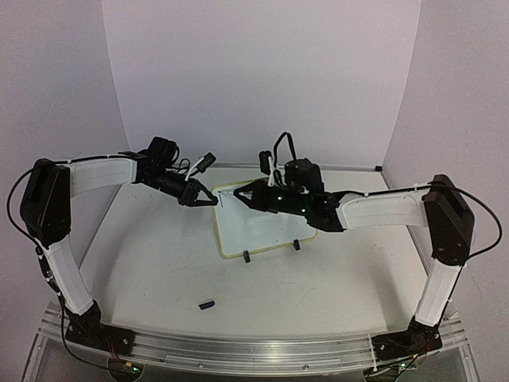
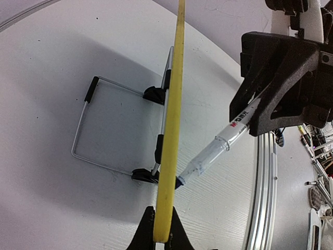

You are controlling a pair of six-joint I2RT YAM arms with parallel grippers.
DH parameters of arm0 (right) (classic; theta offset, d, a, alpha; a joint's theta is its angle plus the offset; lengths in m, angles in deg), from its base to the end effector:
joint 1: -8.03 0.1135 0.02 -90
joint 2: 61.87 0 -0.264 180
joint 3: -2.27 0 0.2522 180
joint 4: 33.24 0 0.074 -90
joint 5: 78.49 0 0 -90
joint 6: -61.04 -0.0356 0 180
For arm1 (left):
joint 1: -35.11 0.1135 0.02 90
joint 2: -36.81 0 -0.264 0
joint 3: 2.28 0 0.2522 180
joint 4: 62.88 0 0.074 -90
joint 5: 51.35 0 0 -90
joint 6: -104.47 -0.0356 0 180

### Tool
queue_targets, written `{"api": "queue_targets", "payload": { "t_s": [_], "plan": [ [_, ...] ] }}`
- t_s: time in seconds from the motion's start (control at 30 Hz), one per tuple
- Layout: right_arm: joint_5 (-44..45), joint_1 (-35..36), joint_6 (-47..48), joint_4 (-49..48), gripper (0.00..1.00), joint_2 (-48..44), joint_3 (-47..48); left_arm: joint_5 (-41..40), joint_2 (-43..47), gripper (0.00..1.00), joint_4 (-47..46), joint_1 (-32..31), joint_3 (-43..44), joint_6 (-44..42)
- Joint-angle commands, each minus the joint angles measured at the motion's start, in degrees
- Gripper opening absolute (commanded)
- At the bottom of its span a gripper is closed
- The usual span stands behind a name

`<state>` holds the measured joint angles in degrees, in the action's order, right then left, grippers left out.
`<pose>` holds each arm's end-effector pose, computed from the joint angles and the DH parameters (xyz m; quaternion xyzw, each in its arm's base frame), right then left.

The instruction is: Write a sentence on the whiteboard

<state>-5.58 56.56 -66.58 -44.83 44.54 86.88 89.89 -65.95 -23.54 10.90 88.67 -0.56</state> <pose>0.2803 0.3329 0.2539 -0.1670 0.7462 0.5164 0.3854 0.3403 -0.1834 0.2444 0.4210 0.7527 -0.4305 0.2663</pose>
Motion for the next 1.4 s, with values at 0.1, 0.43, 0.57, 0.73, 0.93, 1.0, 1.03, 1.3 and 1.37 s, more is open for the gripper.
{"api": "queue_targets", "payload": {
  "t_s": [0.1,0.43,0.57,0.73,0.93,1.0,1.03,1.3,1.37],
  "plan": [
    [4.75,-0.08,-0.51,-0.14,0.0,-0.96,-0.42,-2.11,2.13,0.0,3.79,-0.07,0.37,-0.49],
    [8.62,-0.07,-0.56,-0.14,0.0,-4.85,-4.47,-2.18,2.12,0.0,3.89,-0.14,0.42,-0.47],
    [8.53,-0.07,-0.54,0.1,0.0,-5.29,-5.34,-2.18,2.1,0.0,3.93,-0.25,0.42,-0.46],
    [6.8,-0.08,-0.94,0.91,0.0,-3.86,-5.48,-2.3,2.13,0.0,3.99,-0.23,0.43,-0.47],
    [4.75,0.07,-1.0,1.83,0.0,-2.19,-5.33,-2.45,2.13,0.0,4.02,-0.23,0.51,-0.55],
    [4.31,0.16,-0.98,2.01,0.0,-1.56,-4.83,-2.46,2.13,0.0,4.01,-0.23,0.51,-0.53],
    [4.1,0.24,-0.99,2.13,0.0,-1.27,-4.58,-2.46,2.13,0.0,4.01,-0.23,0.51,-0.51],
    [3.15,0.9,-0.95,2.58,0.0,1.27,-2.82,-2.41,2.07,0.0,4.06,-0.32,0.6,-0.52],
    [3.12,0.94,-0.99,2.58,0.0,1.57,-2.59,-2.5,2.02,0.0,4.07,-0.32,0.6,-0.59]
  ]
}}
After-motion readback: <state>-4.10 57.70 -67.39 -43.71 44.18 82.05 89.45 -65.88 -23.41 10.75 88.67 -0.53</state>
